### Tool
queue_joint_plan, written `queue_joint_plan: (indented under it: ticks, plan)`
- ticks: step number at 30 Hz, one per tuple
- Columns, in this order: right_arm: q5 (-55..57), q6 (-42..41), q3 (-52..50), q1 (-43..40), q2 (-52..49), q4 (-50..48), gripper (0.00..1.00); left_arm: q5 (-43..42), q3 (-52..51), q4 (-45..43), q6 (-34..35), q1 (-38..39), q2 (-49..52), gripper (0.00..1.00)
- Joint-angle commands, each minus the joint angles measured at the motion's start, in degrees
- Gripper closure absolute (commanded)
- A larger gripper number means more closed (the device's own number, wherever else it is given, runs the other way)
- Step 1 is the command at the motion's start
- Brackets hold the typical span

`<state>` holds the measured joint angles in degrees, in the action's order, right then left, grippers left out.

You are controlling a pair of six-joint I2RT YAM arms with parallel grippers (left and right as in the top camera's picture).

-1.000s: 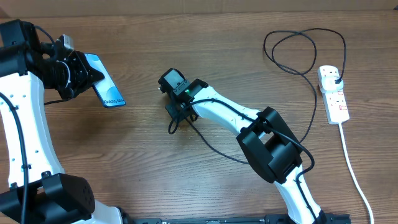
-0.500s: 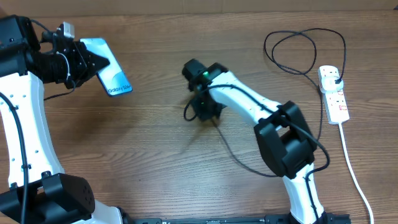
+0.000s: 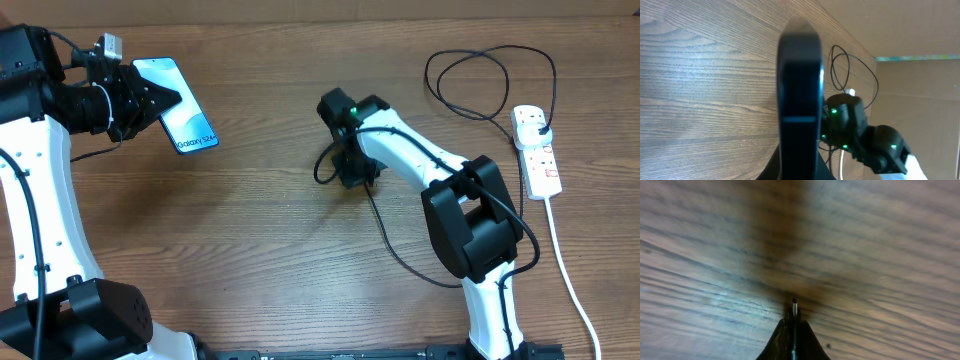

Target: Plug charger to phone and switch on socket

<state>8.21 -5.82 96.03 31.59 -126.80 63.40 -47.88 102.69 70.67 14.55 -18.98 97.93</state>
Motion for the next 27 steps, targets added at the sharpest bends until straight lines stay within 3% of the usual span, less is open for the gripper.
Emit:
queue_joint_plan:
  ticks: [1,5,9,11,13,16,21,27]
  plan:
    - [0.74,-0.57,-3.85,0.37,1.90,-1.44,0.96,-2.58,0.96,-0.20,-1.29,0.37,-1.40,0.96]
    - [0.61,-0.57,-6.12,0.37,1.90,-1.88,0.84,-2.58,0.96,-0.22,-1.29,0.37,-1.40,0.96]
    - [-1.49,-0.52,-7.72,0.31,1.90,-3.85,0.81,-2.56,0.96,-0.22,-1.29,0.37,-1.40,0.96]
    - [-2.10,-0.55,-7.82,0.31,1.90,-4.70,0.83,-2.56,0.96,-0.22,-1.29,0.37,-1.40,0.96]
    - [-2.40,-0.55,-7.78,0.31,1.92,-5.44,0.96,-2.60,0.96,-0.22,-1.27,0.37,-1.40,0.96]
    - [-4.61,-0.55,-7.19,-0.22,2.32,-5.38,0.96,-3.28,0.96,-0.55,-1.29,0.37,-1.40,0.96]
    - [-14.78,0.55,-6.64,-3.93,6.95,-4.50,0.96,-16.46,0.96,-2.08,-6.49,-0.76,-1.40,0.96]
    - [-43.25,12.02,-6.64,-11.19,17.88,-3.39,0.96,-29.24,0.96,-2.34,-9.62,-1.25,-1.40,0.96]
